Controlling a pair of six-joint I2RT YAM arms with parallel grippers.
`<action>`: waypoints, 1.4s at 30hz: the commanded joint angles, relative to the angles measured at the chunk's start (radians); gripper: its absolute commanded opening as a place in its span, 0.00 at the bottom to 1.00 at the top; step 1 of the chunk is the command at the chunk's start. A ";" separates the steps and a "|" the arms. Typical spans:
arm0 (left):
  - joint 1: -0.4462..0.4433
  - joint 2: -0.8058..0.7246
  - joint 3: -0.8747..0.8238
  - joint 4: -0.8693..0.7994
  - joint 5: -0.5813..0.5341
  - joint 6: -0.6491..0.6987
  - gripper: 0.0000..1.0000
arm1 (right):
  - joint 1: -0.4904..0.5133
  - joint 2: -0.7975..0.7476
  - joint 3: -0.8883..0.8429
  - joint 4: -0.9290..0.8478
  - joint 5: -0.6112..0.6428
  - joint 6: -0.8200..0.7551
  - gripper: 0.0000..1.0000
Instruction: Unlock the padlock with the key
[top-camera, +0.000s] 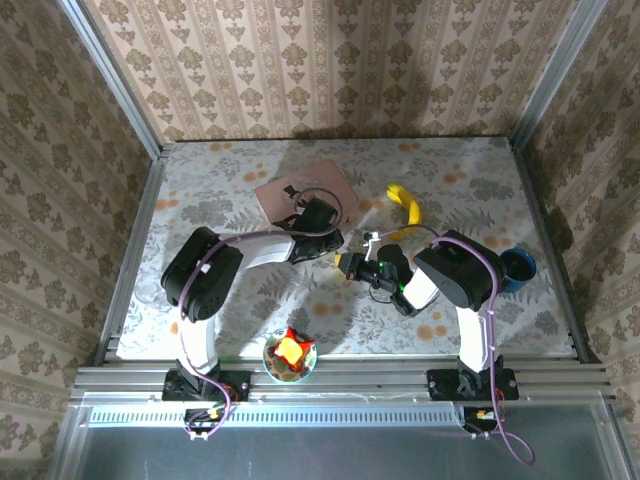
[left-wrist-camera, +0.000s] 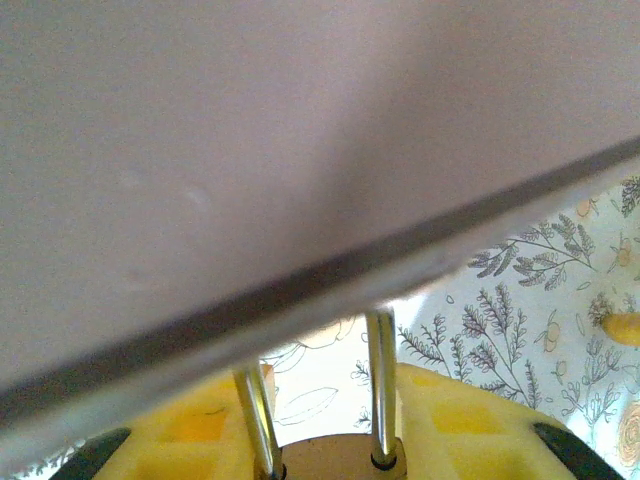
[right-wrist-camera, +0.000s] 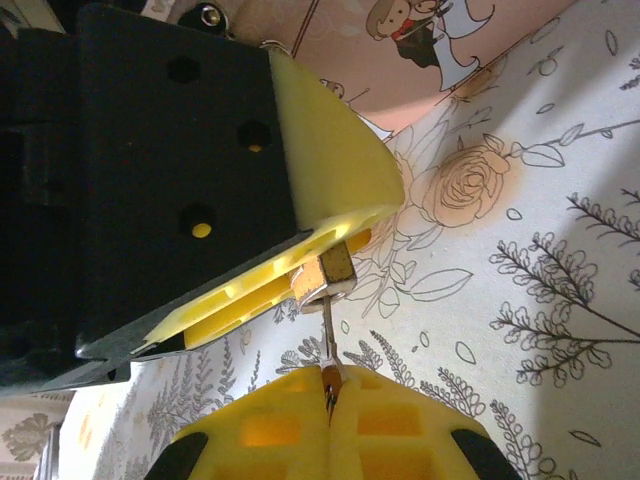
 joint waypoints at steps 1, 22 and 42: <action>-0.023 -0.013 -0.001 -0.014 0.050 -0.018 0.00 | -0.012 0.073 0.033 0.016 0.003 -0.036 0.00; -0.039 -0.015 0.002 -0.013 0.099 -0.025 0.00 | -0.058 0.060 0.044 -0.068 0.071 0.006 0.00; -0.040 -0.006 -0.009 0.018 0.136 -0.036 0.00 | -0.061 0.022 0.075 -0.039 0.096 -0.005 0.00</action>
